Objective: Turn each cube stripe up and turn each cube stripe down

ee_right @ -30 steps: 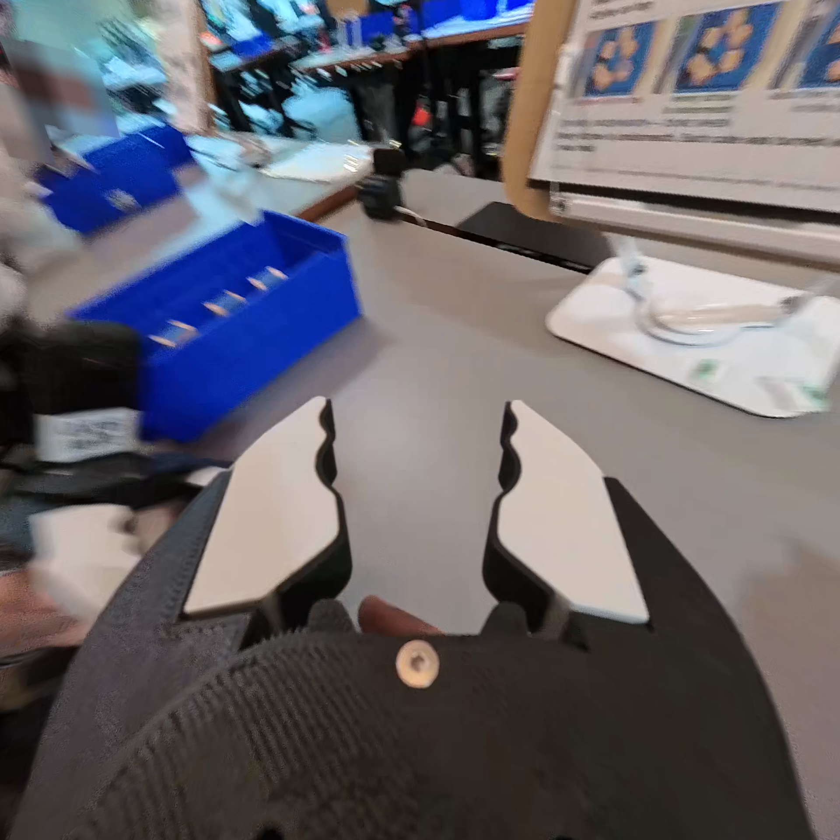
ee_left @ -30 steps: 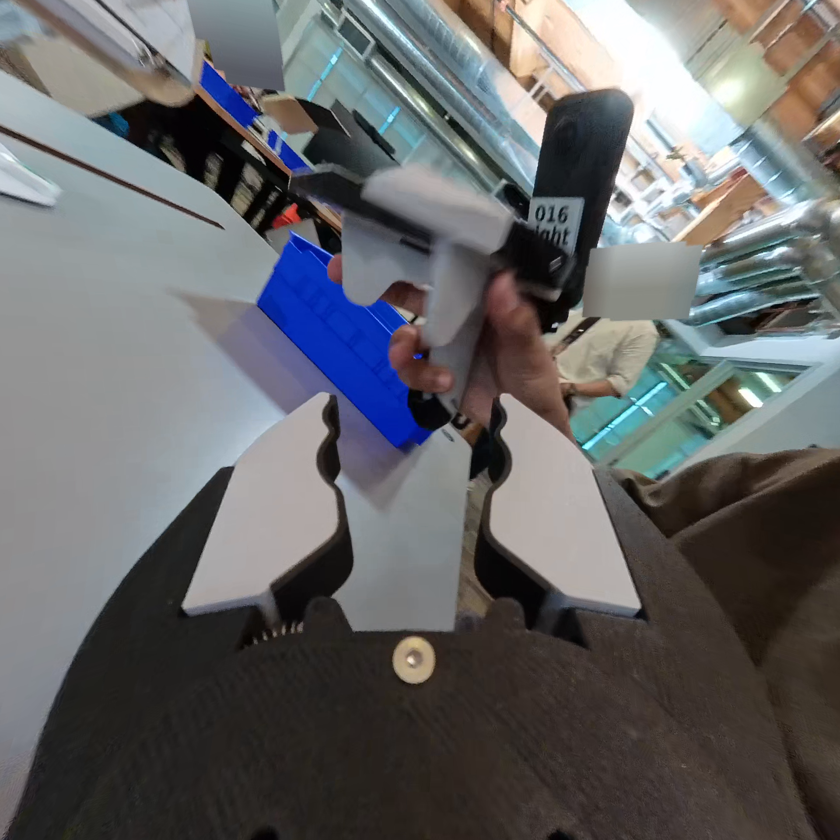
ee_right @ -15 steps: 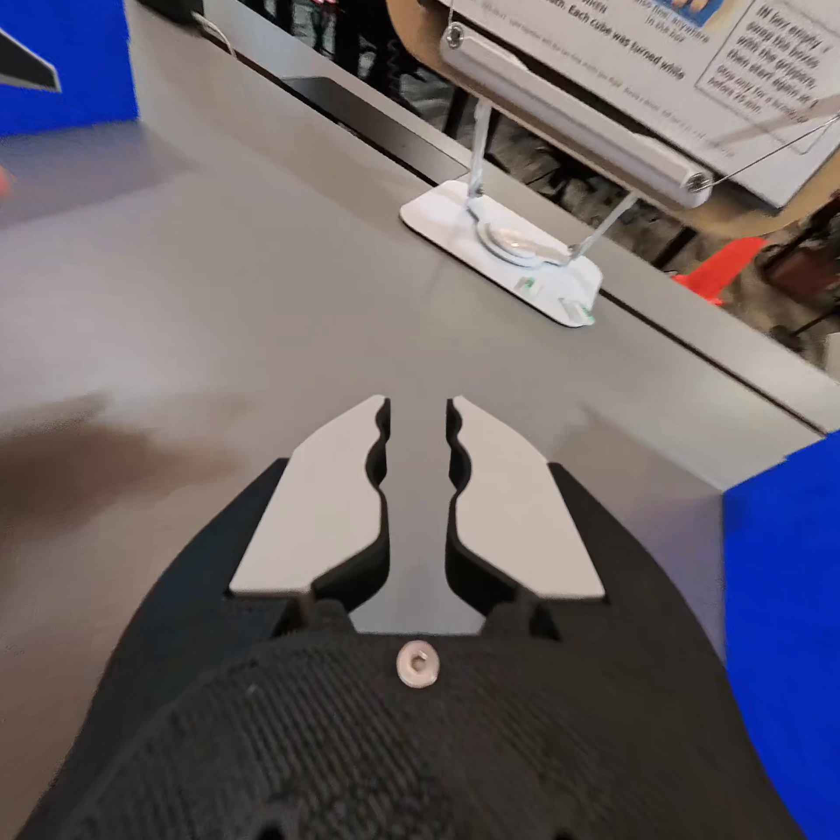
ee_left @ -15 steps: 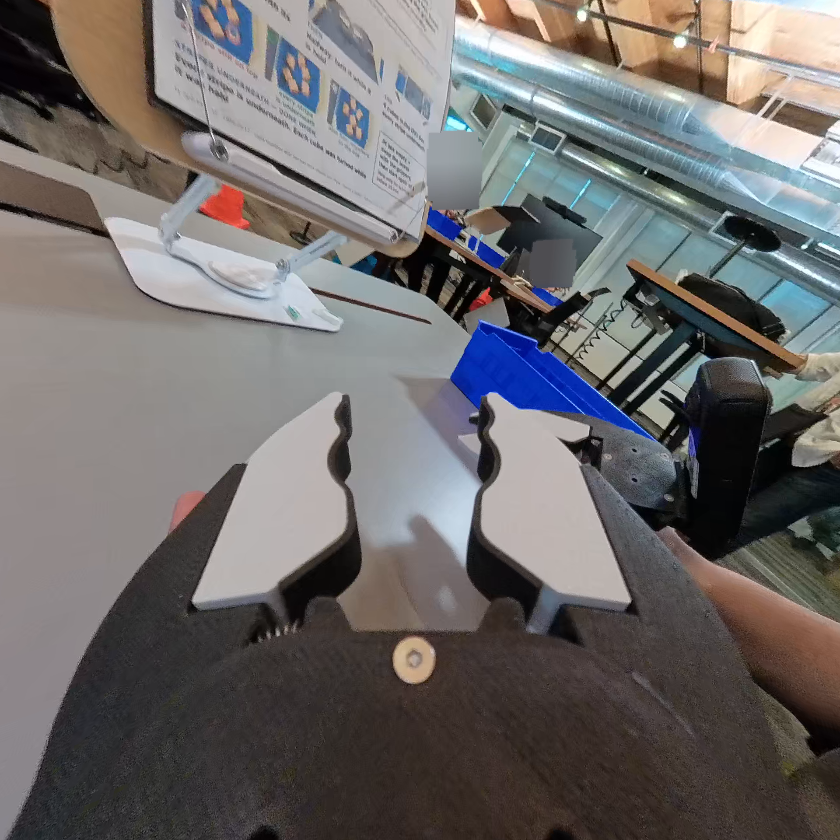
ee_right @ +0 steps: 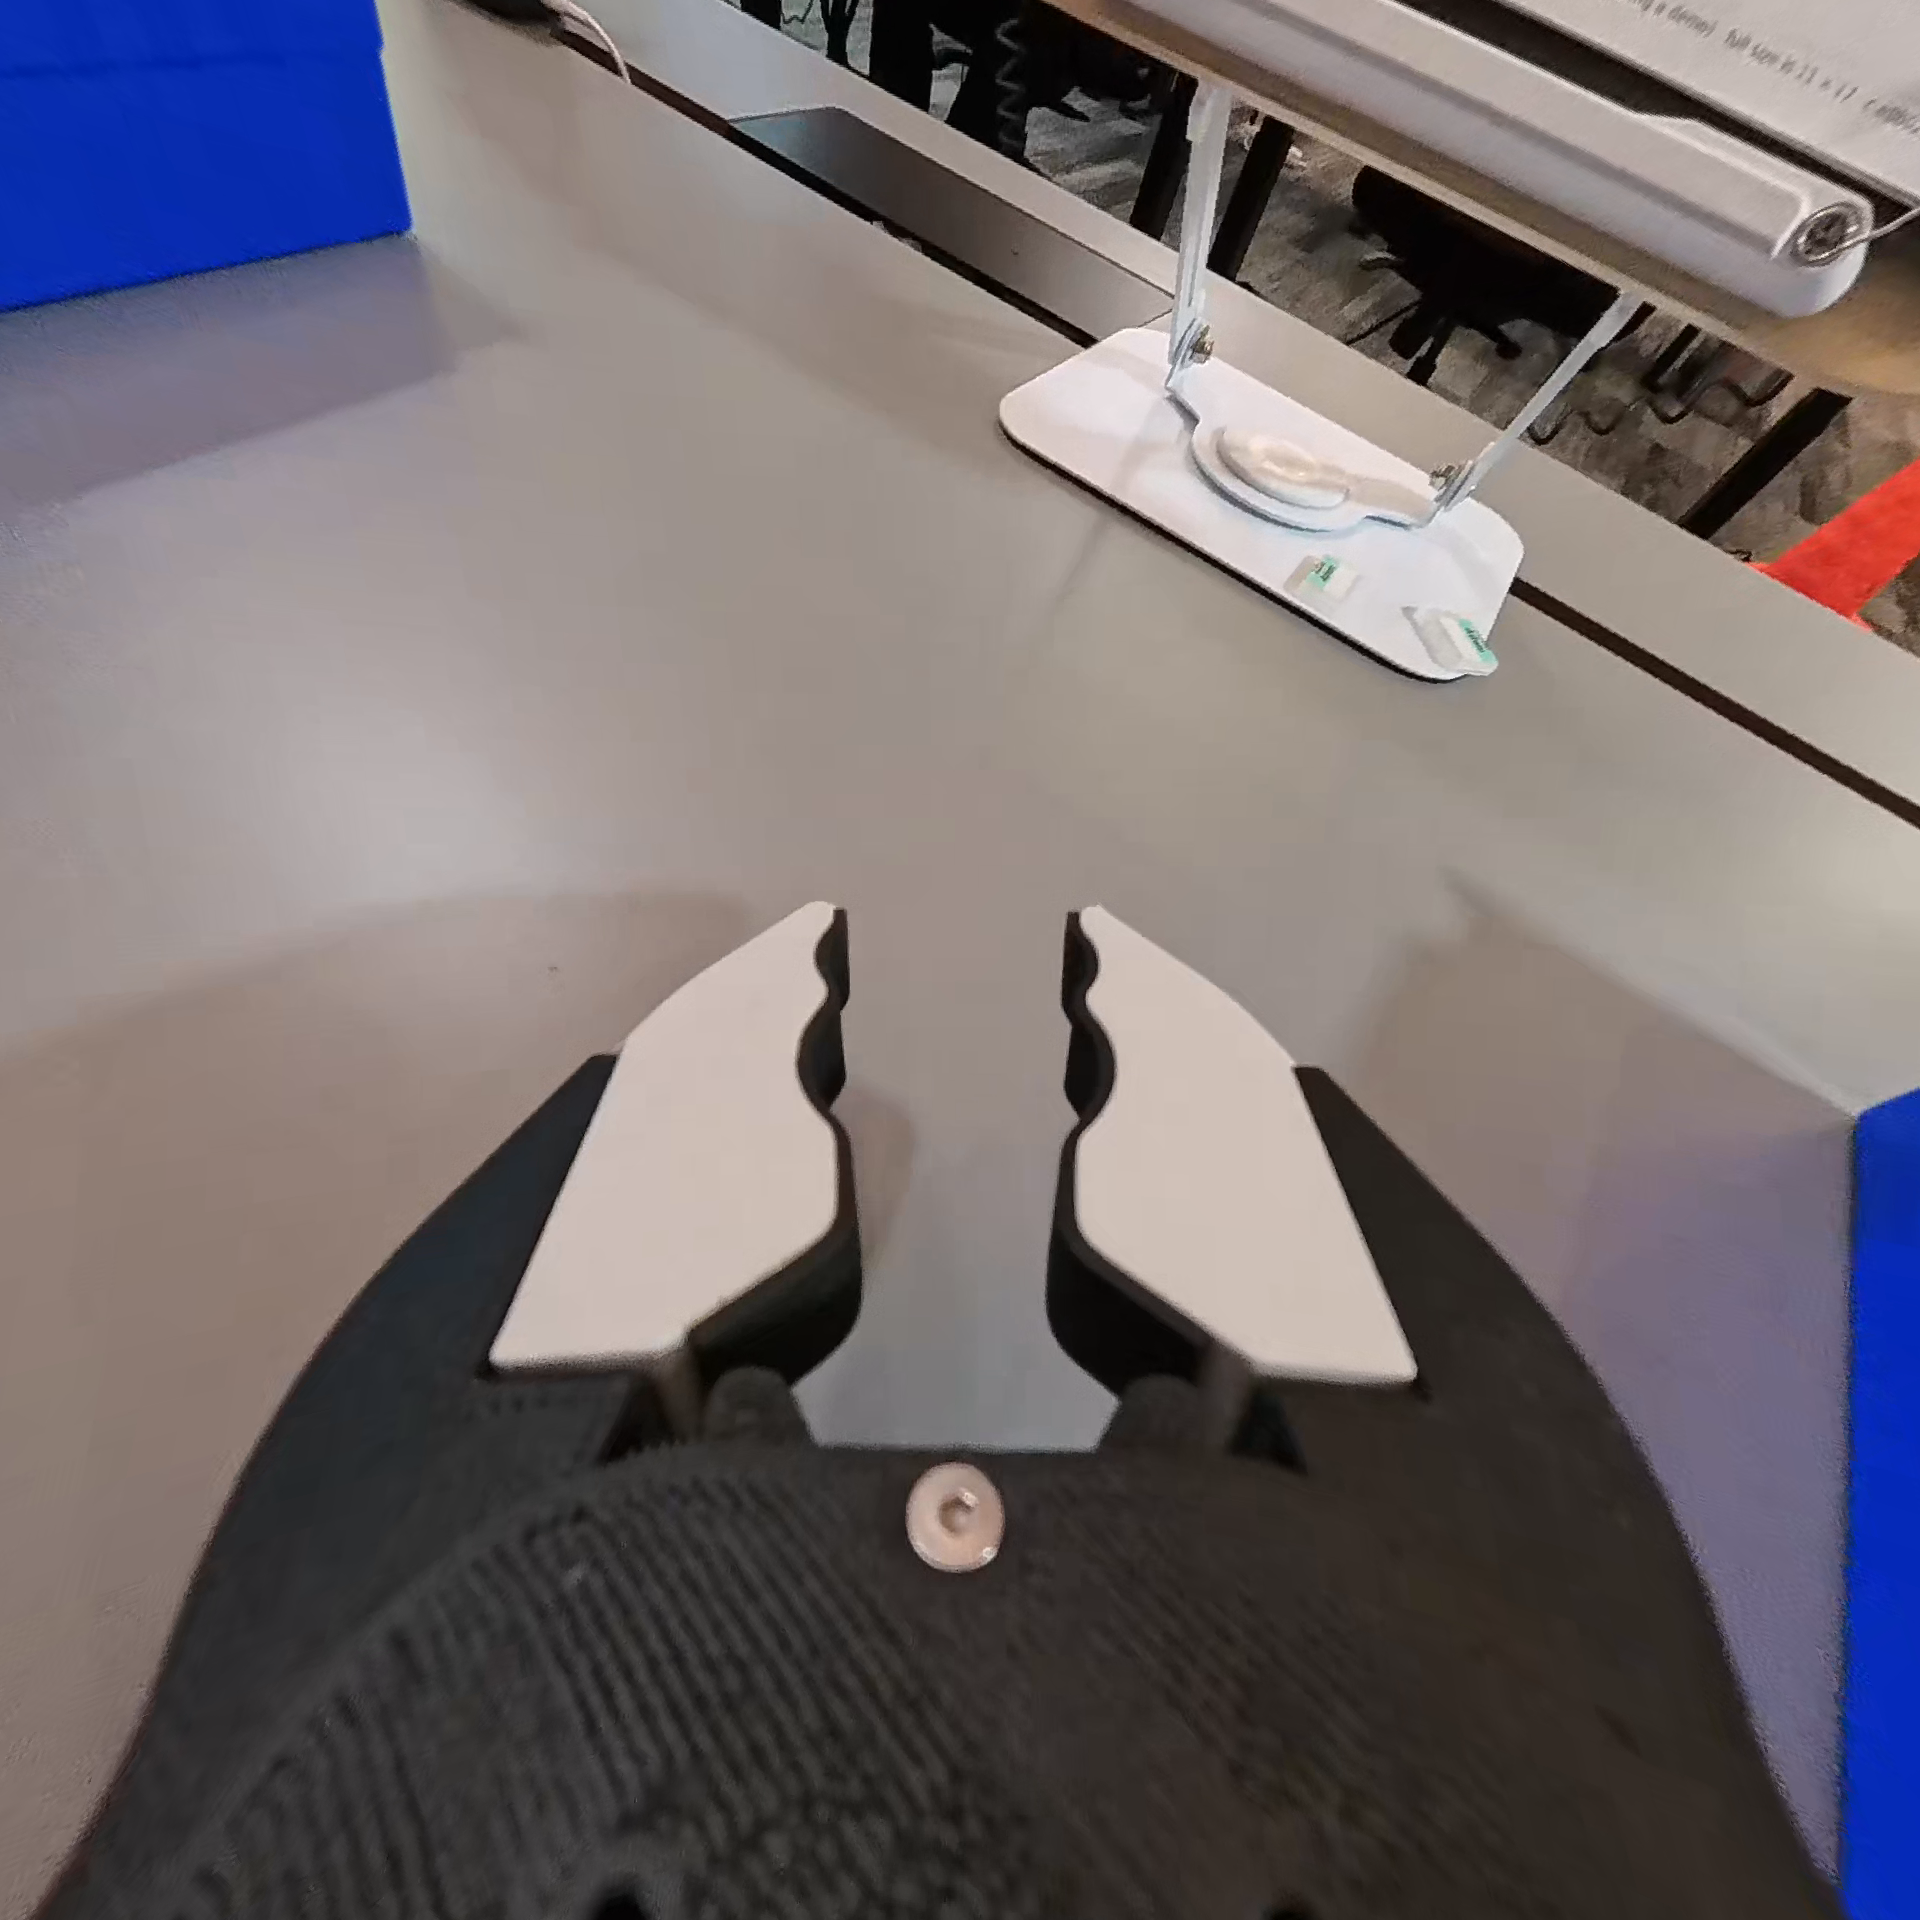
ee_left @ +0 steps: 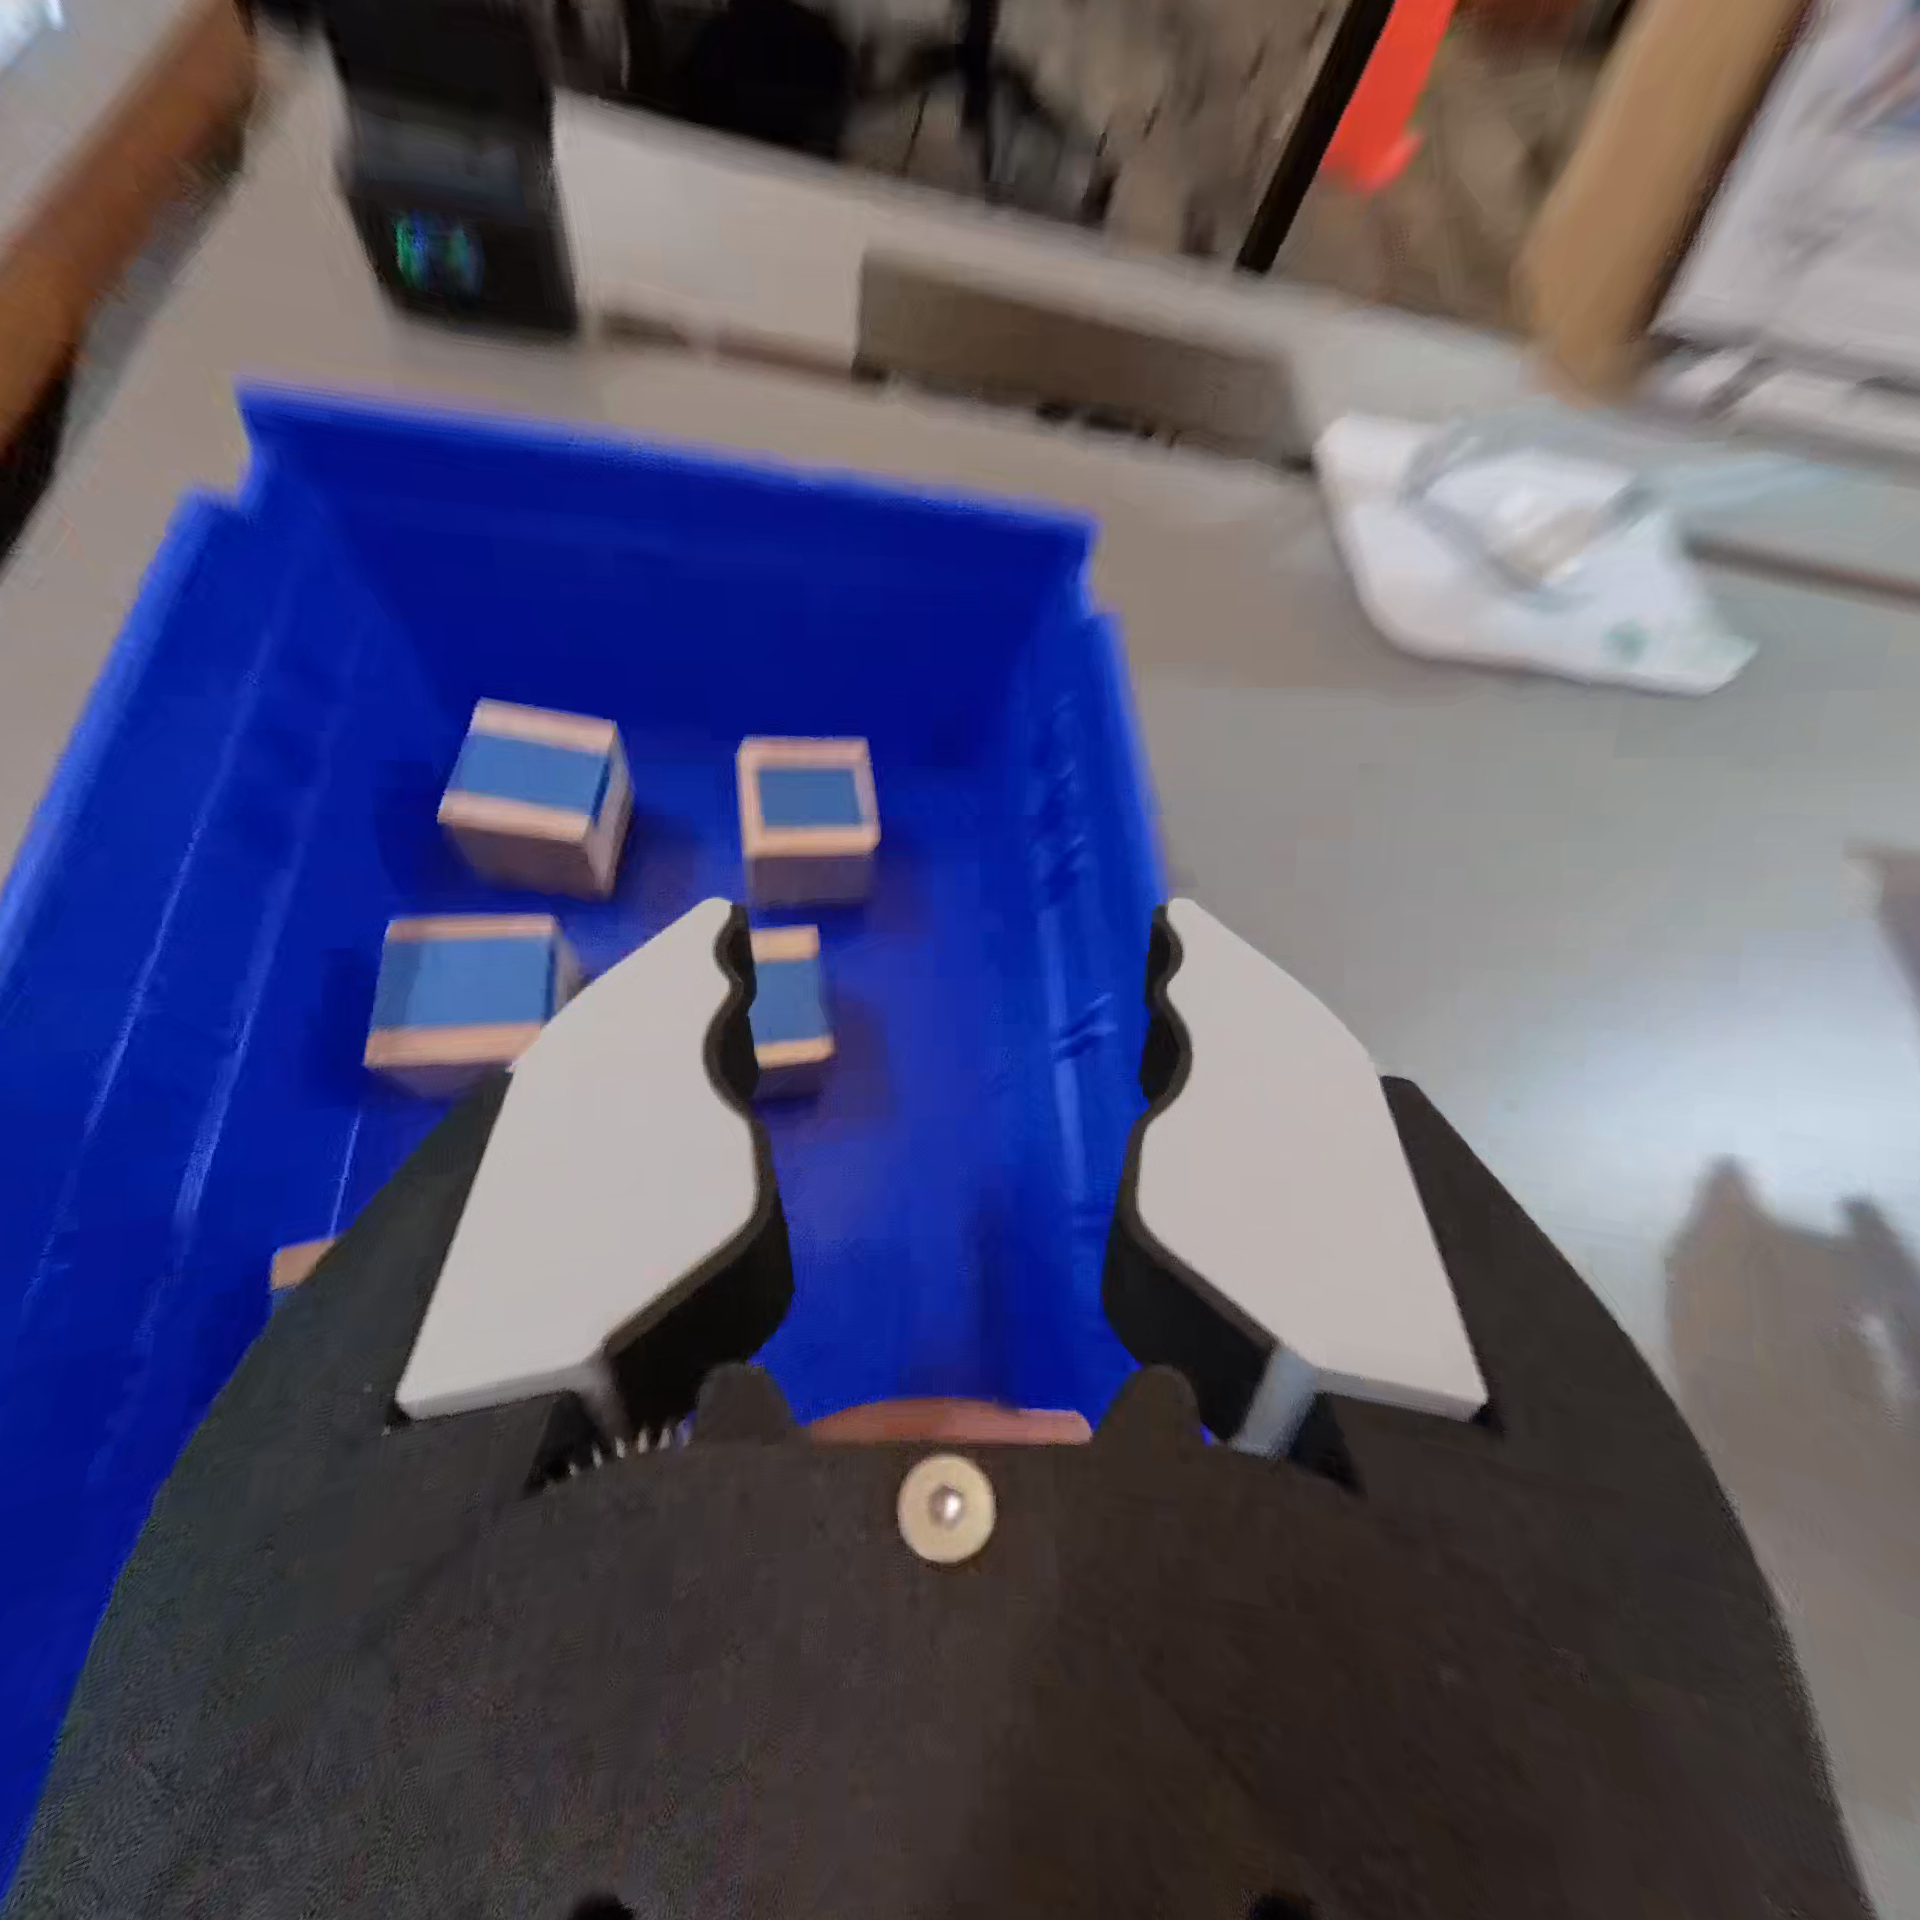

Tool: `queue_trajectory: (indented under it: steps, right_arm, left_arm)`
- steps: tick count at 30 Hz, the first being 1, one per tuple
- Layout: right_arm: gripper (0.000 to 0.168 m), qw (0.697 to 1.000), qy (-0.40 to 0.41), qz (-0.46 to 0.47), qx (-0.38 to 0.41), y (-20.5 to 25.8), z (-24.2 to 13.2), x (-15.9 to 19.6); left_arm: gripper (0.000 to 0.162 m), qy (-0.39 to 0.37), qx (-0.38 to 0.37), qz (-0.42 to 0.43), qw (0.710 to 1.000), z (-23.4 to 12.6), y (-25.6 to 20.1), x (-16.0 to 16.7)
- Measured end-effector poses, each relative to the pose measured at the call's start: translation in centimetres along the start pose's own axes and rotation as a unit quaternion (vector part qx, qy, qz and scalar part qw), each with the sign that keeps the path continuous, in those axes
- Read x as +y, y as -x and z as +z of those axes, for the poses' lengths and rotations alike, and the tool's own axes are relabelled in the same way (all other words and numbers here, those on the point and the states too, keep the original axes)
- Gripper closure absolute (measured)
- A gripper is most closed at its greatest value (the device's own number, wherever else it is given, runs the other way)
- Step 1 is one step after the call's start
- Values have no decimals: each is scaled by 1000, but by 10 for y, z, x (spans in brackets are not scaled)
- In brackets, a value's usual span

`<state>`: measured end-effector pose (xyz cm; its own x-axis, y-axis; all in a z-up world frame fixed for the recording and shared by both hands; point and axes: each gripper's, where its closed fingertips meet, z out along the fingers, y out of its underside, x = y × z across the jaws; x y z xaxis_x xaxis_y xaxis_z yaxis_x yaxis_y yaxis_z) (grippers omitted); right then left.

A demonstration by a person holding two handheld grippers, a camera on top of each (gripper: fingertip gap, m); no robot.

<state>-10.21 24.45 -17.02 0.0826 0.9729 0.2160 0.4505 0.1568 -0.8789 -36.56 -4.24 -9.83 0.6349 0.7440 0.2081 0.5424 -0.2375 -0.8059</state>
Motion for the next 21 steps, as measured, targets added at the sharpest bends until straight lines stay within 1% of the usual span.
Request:
queue_trajectory:
  steps: [1,2,6,8,9,11,12,14,15,16,18,20,21]
  right_arm:
    - [128,1000,1,1,0,1,-2,1]
    - [128,1000,3,0,1,1,-4,3]
    - [128,1000,4,-10,12,-1,-13,8]
    - [128,1000,4,-12,17,-3,-15,8]
    - [128,1000,3,-11,19,-4,-16,9]
    - [128,1000,2,-8,20,-5,-18,9]
    - [128,1000,2,-8,19,-6,-19,9]
    - [129,1000,-1,-7,20,-7,-20,9]
    - [129,1000,-4,-6,20,-8,-21,9]
    - [130,1000,-8,-3,20,-8,-21,7]
    - [130,1000,-20,6,14,-6,-22,2]
    - [130,999,-35,17,2,-3,-24,-4]
    - [130,999,-41,20,-3,-1,-25,-6]
  left_arm:
    - [85,29,-16,-3,999,11,13,12]
    - [84,49,-40,1,998,20,26,22]
    - [85,112,-136,52,983,43,60,47]
    - [88,134,-144,58,979,52,63,57]
    - [92,143,-142,58,978,56,63,61]
    - [117,153,-126,65,978,59,62,65]
    - [118,147,-132,69,978,56,64,62]
    - [118,109,-166,97,975,42,70,39]
    - [118,71,-175,105,976,30,68,20]
    - [118,24,-168,108,980,18,59,-2]
    - [119,-74,-100,97,988,-11,21,-44]
    - [119,-156,13,70,985,-41,-33,-76]
    - [119,-181,70,57,979,-54,-59,-86]
